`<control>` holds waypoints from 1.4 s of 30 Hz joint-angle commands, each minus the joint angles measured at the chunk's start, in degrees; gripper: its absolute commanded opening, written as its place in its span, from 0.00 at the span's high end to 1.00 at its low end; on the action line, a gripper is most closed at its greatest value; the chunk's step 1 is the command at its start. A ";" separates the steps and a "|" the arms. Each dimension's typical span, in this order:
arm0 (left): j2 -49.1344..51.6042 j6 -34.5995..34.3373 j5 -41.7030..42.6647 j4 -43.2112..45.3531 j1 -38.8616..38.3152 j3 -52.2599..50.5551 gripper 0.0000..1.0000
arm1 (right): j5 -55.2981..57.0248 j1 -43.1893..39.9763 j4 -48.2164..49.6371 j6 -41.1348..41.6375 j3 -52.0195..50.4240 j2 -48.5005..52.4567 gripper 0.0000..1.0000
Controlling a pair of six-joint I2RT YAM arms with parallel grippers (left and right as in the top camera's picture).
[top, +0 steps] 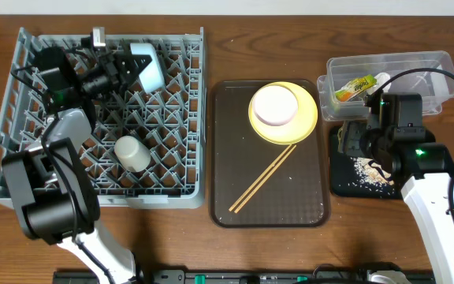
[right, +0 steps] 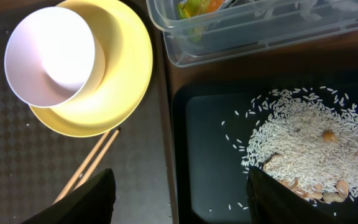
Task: Sort waste into correct bins and load items into the dishwasher rack
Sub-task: 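Set the light-blue bowl into the back of the dish rack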
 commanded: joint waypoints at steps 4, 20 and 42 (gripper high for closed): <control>3.54 -2.19 -0.81 0.70 1.20 0.79 0.94 | 0.09 -0.42 -0.28 0.44 1.11 -0.33 0.34; 3.96 -0.87 -3.80 0.57 6.69 0.72 0.16 | 0.11 -0.42 -1.14 0.42 1.11 -0.33 0.34; 3.39 11.08 -10.54 -10.97 13.22 0.74 0.11 | 0.11 -0.42 -2.21 0.22 1.11 -0.33 0.34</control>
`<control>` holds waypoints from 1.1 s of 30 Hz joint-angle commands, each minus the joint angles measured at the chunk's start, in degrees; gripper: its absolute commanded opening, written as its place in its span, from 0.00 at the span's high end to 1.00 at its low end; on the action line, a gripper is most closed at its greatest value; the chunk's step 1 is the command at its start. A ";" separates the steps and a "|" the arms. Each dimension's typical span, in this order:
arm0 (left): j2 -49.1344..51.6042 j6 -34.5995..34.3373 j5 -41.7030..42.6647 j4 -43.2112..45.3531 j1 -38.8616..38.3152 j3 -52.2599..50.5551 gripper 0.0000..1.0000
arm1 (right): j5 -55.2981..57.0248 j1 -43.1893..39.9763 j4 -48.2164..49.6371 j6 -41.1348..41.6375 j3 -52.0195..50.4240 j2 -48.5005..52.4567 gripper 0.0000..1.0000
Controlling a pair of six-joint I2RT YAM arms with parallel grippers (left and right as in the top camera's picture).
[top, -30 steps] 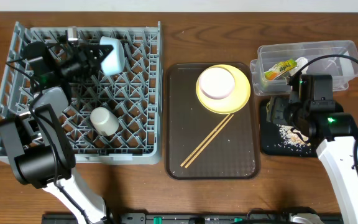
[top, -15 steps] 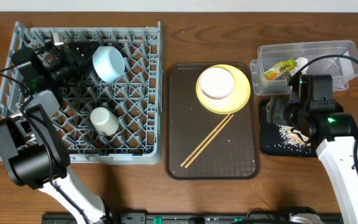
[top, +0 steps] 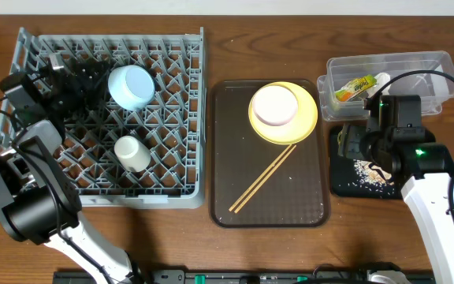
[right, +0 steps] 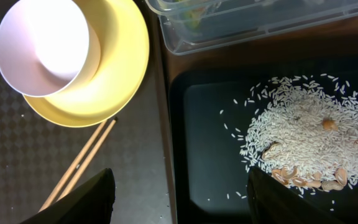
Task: Sort waste into correct bins and load items into the dishwasher rack
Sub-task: 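Set the light-blue bowl into the back of the dish rack, then reach the left gripper to the pink bowl on the yellow plate and grasp it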
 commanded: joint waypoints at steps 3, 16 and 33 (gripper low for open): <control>-0.28 2.60 -2.86 0.07 1.38 0.68 0.10 | 0.09 -0.42 -0.20 0.22 1.11 -0.33 0.34; -7.65 6.27 -10.12 -2.40 1.53 0.68 0.10 | 0.11 -0.42 -0.33 0.22 1.11 -0.33 0.34; -28.83 26.40 -39.89 -41.59 -18.29 0.68 0.10 | 2.05 -0.44 -1.64 0.31 1.11 -0.33 0.30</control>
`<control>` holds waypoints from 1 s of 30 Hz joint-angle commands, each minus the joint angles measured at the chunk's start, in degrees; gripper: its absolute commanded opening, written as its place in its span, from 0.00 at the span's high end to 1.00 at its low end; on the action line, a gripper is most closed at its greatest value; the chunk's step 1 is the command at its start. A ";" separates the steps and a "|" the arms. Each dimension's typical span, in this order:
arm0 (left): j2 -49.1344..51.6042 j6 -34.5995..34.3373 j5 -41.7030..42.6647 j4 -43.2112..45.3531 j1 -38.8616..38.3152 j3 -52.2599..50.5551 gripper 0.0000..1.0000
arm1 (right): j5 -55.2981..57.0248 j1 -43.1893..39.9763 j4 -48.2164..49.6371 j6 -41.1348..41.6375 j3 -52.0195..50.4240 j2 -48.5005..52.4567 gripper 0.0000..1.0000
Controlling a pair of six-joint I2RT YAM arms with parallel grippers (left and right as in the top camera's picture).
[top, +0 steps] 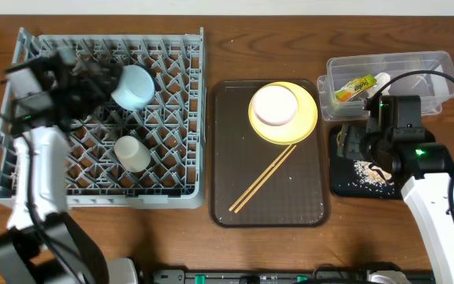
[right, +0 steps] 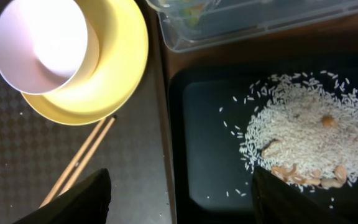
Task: Sort waste into correct bins and load items into the dishwasher rack
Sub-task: 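Reach the left gripper to the pink bowl on the yellow plate and grasp it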
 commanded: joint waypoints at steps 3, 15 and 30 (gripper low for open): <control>-2.64 5.22 -16.06 -2.56 -13.05 0.70 0.10 | 5.49 -0.44 -2.29 1.62 1.11 -0.33 0.29; -0.04 11.10 -38.36 -13.16 -40.19 8.59 0.10 | 12.59 -2.49 -6.95 4.11 1.11 -0.33 0.28; 16.87 23.17 -39.12 -3.87 -53.70 16.15 0.09 | 14.60 -7.02 -10.29 5.40 1.11 -0.33 0.25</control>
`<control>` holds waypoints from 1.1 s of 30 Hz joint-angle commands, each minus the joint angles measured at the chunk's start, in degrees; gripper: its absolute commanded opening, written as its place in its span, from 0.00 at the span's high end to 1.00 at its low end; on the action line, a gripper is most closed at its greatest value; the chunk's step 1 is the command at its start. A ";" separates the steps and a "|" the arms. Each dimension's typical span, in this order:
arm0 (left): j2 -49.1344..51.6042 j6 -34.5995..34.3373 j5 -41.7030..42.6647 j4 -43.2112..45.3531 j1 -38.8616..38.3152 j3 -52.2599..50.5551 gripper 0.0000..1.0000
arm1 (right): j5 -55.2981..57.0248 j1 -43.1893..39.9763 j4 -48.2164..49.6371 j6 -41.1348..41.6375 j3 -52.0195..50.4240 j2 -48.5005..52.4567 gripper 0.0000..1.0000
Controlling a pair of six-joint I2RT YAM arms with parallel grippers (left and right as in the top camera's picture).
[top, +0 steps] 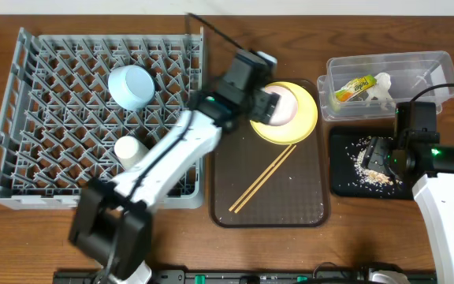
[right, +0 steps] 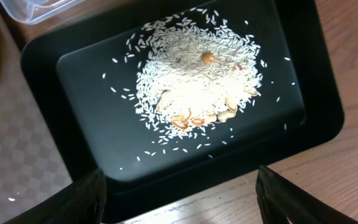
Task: Sort waste into correct bins and load items into the dishwasher rack
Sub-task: 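Reach the left gripper to the pink bowl on the yellow plate and grasp it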
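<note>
A white bowl (top: 282, 109) sits on a yellow plate (top: 303, 120) at the far end of the brown tray (top: 306, 201), with two chopsticks (top: 262, 180) below it. My left gripper (top: 260, 101) is at the bowl's left rim; the overhead view does not show how its jaws stand. In the grey dishwasher rack (top: 22, 162) stand a blue cup (top: 131, 85) and a white cup (top: 130, 151). My right gripper (right: 182, 198) hangs open over the near edge of a black bin (right: 73, 93) holding rice and cashews (right: 194, 81).
A clear plastic bin (top: 416, 67) with a yellow wrapper (top: 353, 87) and other scraps stands behind the black bin at the far right. The left arm stretches diagonally from the table's front across the rack's right corner.
My left gripper has left the blue cup in the rack and is now across at the white bowl on the tray. The right gripper has shifted right, from the tray's edge to over the black bin.
First my left gripper held the blue cup on its side at the rack's far end. Then the cup stood in the rack with the gripper just left of it. Now the cup stays there alone and the gripper is at the bowl.
</note>
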 commanded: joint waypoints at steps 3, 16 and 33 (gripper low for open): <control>5.99 3.74 -1.05 3.63 -4.33 1.22 0.10 | 1.03 -0.31 -0.15 0.96 1.05 -0.33 0.25; 15.80 3.74 -1.31 7.08 -8.61 1.22 0.31 | 1.03 -0.31 -0.17 0.94 1.05 -0.33 0.24; 12.26 3.69 -1.66 4.24 -8.50 1.25 0.94 | 1.03 -0.31 -0.20 0.94 1.05 -0.33 0.24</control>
